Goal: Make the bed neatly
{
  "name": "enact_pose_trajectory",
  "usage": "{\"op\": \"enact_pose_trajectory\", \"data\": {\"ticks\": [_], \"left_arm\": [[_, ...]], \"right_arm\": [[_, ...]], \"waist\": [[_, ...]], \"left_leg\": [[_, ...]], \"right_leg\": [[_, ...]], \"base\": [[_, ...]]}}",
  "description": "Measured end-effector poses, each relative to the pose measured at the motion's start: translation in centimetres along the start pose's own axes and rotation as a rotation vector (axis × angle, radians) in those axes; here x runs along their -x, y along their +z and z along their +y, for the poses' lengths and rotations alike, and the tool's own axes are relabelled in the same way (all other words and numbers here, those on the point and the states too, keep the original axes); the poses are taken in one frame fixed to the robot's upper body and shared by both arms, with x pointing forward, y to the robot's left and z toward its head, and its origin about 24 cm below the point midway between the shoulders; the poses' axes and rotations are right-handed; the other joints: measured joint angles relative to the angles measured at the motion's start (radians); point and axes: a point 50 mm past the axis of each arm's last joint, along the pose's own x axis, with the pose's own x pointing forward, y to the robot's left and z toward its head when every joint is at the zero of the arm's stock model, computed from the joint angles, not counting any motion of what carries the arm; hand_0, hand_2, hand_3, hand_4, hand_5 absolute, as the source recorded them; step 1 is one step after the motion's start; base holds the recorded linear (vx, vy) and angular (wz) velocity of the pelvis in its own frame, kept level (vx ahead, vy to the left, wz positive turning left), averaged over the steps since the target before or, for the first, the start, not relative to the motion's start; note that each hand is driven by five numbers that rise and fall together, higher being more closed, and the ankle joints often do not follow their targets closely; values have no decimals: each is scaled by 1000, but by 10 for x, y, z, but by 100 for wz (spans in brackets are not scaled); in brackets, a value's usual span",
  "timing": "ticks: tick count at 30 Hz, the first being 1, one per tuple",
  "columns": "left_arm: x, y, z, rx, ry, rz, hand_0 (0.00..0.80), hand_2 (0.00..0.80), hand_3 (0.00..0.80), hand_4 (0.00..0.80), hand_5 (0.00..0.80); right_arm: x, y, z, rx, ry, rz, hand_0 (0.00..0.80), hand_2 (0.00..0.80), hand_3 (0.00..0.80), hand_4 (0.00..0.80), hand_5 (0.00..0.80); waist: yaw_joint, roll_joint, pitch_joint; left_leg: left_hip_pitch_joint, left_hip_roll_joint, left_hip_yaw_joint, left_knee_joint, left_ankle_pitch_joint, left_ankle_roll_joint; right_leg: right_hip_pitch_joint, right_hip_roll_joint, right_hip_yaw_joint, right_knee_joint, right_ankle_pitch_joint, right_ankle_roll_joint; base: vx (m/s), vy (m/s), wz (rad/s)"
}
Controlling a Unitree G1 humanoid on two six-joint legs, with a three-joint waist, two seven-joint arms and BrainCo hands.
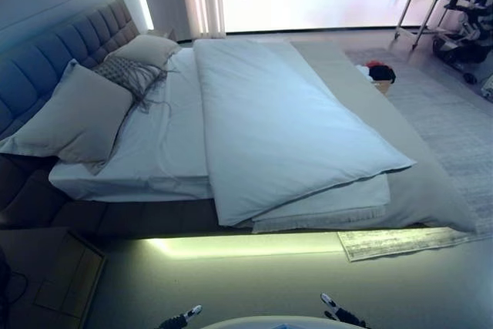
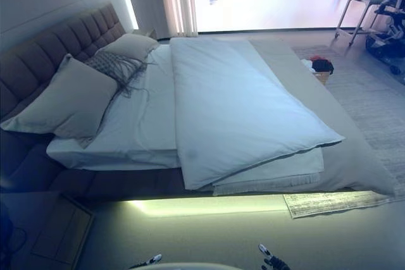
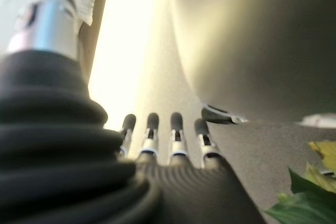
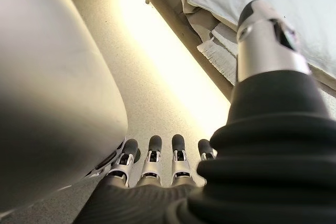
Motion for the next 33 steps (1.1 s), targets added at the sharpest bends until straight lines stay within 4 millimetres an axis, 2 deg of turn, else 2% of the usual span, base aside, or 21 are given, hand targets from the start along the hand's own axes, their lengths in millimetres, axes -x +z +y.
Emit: {"op": "enact_pose_trajectory", "data": {"ticks": [13,17,18,19,20,21,22,23,24,25,26,27,28,30,33], "left_arm": [[-1,4,1,-42,15,7,0,0,0,0,0],[-1,3,2,-40,41,15,0,0,0,0,0],[-1,4,4,-38,56,16,0,0,0,0,0],[0,1,8,-21,79,24,0,0,0,0,0],[2,4,17,9,108,11,0,0,0,0,0],[3,10,24,18,136,-2,0,0,0,0,0],[3,10,24,57,135,-14,0,0,0,0,0],[2,10,21,59,127,-14,0,0,0,0,0],[1,6,16,64,117,-6,0,0,0,0,0],[-1,-5,3,79,91,26,0,0,0,0,0],[-1,-1,4,81,92,16,0,0,0,0,0],[2,0,17,94,134,11,0,0,0,0,0],[2,0,20,100,144,12,0,0,0,0,0],[2,0,19,132,147,10,0,0,0,0,0],[3,-8,22,156,174,39,0,0,0,0,0]], "right_arm": [[-2,3,4,28,0,9,0,0,0,0,0],[-3,4,7,43,-10,17,0,0,0,0,0],[-4,8,10,49,-4,11,0,0,0,0,0],[-5,14,15,66,1,1,0,0,0,0,0],[-7,16,20,78,7,0,0,0,0,0,0],[-8,19,25,109,8,4,0,0,0,0,0],[-7,16,20,130,-16,23,0,0,0,0,0],[-6,17,14,145,-43,26,0,0,0,0,0],[-4,19,5,158,-74,34,0,0,0,0,0],[1,26,-9,170,-117,32,0,0,0,0,0],[0,26,-8,169,-121,34,0,0,0,0,0],[-3,17,3,148,-90,58,0,0,0,0,0],[-3,17,2,151,-88,62,0,0,0,0,0],[-1,17,-4,131,-105,58,0,0,0,0,0],[0,12,-8,137,-123,80,0,0,0,0,0]], "waist": [[-2,-3,18],[-2,2,31],[-1,3,44],[8,-1,65],[10,-25,85],[26,-71,96],[44,-88,98],[51,-81,98],[54,-53,92],[63,41,86],[79,61,116],[79,10,126],[62,-18,123],[76,-30,124],[84,-35,118]], "left_leg": [[8,5,-2,32,-11,-1],[5,30,8,91,-40,-9],[-15,44,7,161,-66,-15],[-65,59,-14,289,-102,-35],[-153,53,-51,457,-106,-54],[-260,26,-98,621,-56,-55],[-295,-8,-108,631,-61,-51],[-312,-28,-98,570,-58,-46],[-303,-41,-93,447,-48,-24],[-299,12,-89,296,-65,15],[-287,25,-97,247,53,19],[-271,-2,-70,235,57,16],[-291,0,-78,242,46,2],[-330,10,-62,205,54,4],[-317,43,-29,82,65,18]], "right_leg": [[20,2,2,5,-6,-6],[15,16,14,27,-17,-18],[8,23,15,57,-33,-24],[-31,28,14,149,-77,-36],[-77,13,26,227,-115,-45],[-90,-15,64,232,-119,-61],[-88,-35,68,210,-115,-67],[-79,-33,66,162,-115,-65],[-57,-18,67,102,-118,-48],[-65,65,67,151,-139,-45],[-94,71,84,370,-216,-57],[-84,35,112,403,-290,-58],[-84,36,109,377,-288,-68],[-74,34,108,322,-281,-78],[9,29,104,208,-274,-70]], "base": [[29,-49,0],[76,-130,-11],[58,-115,-17],[78,-18,-24],[136,117,-39],[222,194,-56],[309,222,-55],[363,227,-46],[423,227,-41],[428,206,-54],[439,205,-59],[459,257,-23],[467,308,6],[495,365,18],[554,385,13]]}}
